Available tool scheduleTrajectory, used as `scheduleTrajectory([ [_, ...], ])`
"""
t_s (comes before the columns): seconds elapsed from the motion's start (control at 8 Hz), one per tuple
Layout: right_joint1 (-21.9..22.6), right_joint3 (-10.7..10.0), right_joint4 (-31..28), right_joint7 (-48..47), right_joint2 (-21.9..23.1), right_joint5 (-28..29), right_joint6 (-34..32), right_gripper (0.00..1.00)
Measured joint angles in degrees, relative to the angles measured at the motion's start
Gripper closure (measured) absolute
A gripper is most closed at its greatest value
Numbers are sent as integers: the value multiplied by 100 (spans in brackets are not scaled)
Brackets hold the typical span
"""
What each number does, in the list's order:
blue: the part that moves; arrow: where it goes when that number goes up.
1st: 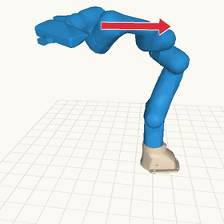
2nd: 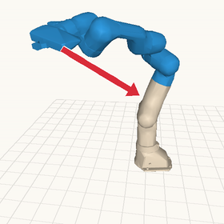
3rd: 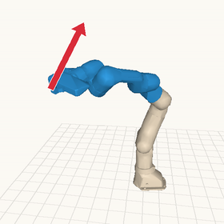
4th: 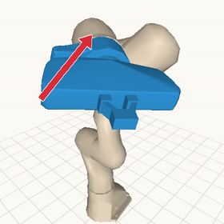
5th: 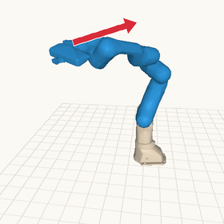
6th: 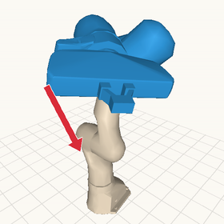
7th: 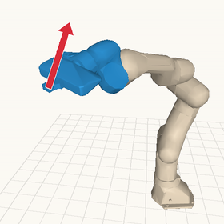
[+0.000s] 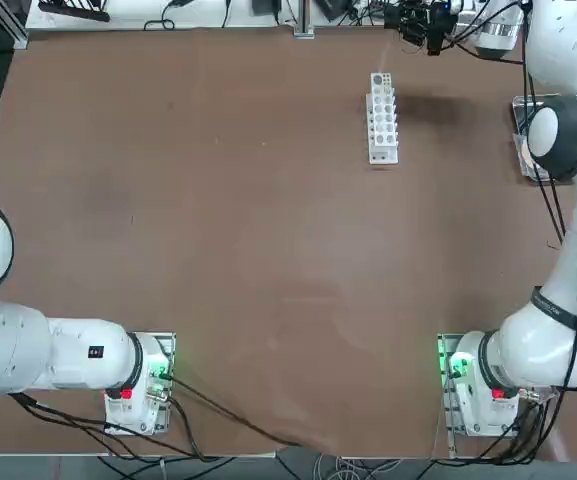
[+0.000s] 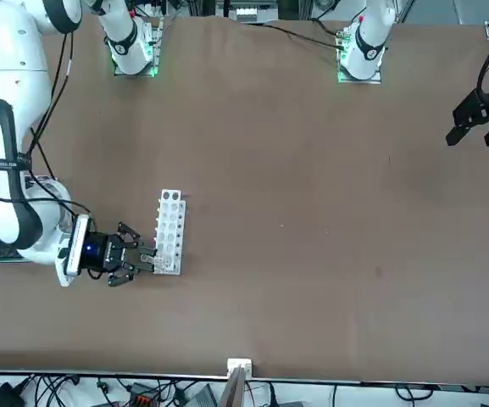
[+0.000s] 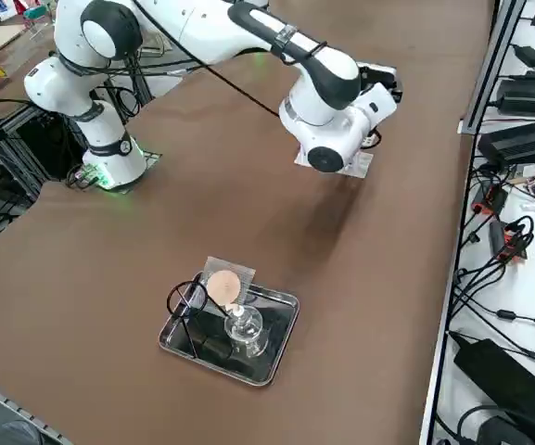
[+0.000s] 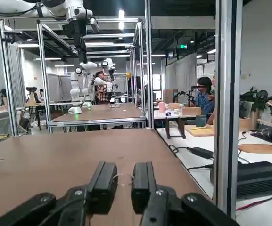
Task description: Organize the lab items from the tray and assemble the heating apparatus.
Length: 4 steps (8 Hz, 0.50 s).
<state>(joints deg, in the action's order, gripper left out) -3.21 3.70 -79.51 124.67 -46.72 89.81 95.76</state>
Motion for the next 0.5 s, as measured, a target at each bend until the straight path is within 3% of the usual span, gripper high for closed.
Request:
scheduleTrajectory([
  [0.5,2,0,1,44,0,-1,-13,78],
])
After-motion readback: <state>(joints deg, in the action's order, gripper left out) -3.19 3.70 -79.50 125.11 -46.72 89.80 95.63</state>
